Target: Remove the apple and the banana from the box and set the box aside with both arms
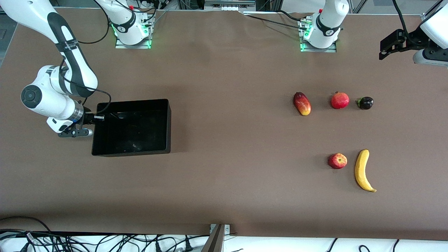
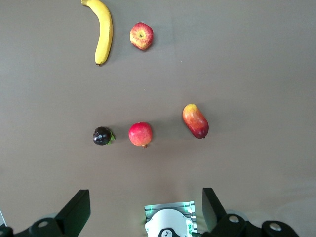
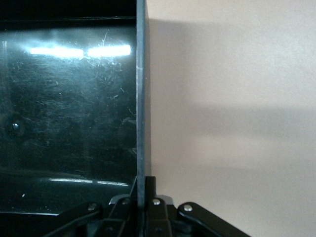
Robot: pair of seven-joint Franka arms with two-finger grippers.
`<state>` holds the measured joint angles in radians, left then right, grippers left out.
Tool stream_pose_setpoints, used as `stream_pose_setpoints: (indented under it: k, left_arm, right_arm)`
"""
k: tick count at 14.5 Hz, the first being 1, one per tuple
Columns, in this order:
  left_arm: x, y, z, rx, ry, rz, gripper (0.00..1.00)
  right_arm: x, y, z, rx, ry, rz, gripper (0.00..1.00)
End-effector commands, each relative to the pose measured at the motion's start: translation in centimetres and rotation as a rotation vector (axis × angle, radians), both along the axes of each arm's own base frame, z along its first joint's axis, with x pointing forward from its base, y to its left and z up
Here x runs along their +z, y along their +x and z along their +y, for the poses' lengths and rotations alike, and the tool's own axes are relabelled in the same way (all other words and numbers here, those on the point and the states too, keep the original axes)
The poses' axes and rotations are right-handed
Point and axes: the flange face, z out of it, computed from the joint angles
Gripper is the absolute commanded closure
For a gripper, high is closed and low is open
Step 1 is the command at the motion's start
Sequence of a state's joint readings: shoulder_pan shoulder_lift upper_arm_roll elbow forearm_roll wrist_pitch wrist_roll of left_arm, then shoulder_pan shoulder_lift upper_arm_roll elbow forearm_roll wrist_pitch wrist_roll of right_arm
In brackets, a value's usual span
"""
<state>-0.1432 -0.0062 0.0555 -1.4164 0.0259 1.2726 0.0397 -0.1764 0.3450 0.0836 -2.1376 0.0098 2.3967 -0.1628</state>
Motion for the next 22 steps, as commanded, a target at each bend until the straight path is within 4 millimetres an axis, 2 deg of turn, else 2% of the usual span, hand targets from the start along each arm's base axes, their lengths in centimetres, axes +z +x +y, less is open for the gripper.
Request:
stream_pose_setpoints:
  k: [1, 3, 6, 8, 10, 13, 14, 15, 16, 17, 19, 22]
  left_arm:
    - [0.2, -0.4, 0.0, 0.015, -0.012, -0.002, 0.00]
    - [0.2, -0.4, 0.0, 0.015, -0.012, -0.002, 0.00]
    - [0.2, -0.4, 0.0, 0.015, -0.012, -0.002, 0.00]
    - [0.2, -0.4, 0.0, 0.015, -0.012, -0.002, 0.00]
    - [0.2, -0.4, 0.0, 0.015, -0.012, -0.002, 0.00]
    - [0.2, -0.4, 0.0, 0.015, -0.012, -0.002, 0.00]
    - [0.2, -0.4, 0.0, 0.015, -0.012, -0.002, 0.00]
    - [0.3, -0.3, 0.0, 0.015, -0.013, -0.005, 0.00]
    - [0.2, -0.3, 0.0, 0.015, -0.012, -0.003, 0.00]
    - [0.2, -0.3, 0.0, 0.013, -0.013, -0.005, 0.00]
    - [0.2, -0.3, 0.2, 0.017, -0.014, -0.005, 0.00]
    - [0.2, -0.3, 0.2, 0.017, -0.016, -0.005, 0.00]
  right_arm:
    - [0.9, -0.5, -0.5, -0.003, 0.013, -0.007, 0.01]
    - [3.8, 0.9, -0.1, 0.003, 0.010, -0.035, 0.00]
    - [11.0, 3.3, 0.5, 0.017, 0.015, 0.013, 0.00]
    - [15.9, 3.0, 0.9, -0.006, 0.007, 0.011, 0.00]
    - [21.2, 1.7, 2.7, 0.002, -0.004, -0.027, 0.00]
    - [28.2, 1.3, 2.9, 0.022, -0.016, -0.057, 0.00]
    - [29.7, 1.7, 2.7, 0.028, -0.008, -0.043, 0.00]
    - [30.1, 2.0, 2.5, 0.031, -0.001, -0.013, 0.00]
    - [30.6, 2.0, 2.8, 0.026, 0.000, -0.010, 0.00]
    - [30.9, 1.9, 3.8, 0.032, -0.001, -0.009, 0.00]
    - [31.2, 1.3, 4.5, -0.007, -0.009, 0.016, 0.00]
    - [33.5, -0.8, 4.8, -0.045, -0.022, 0.018, 0.00]
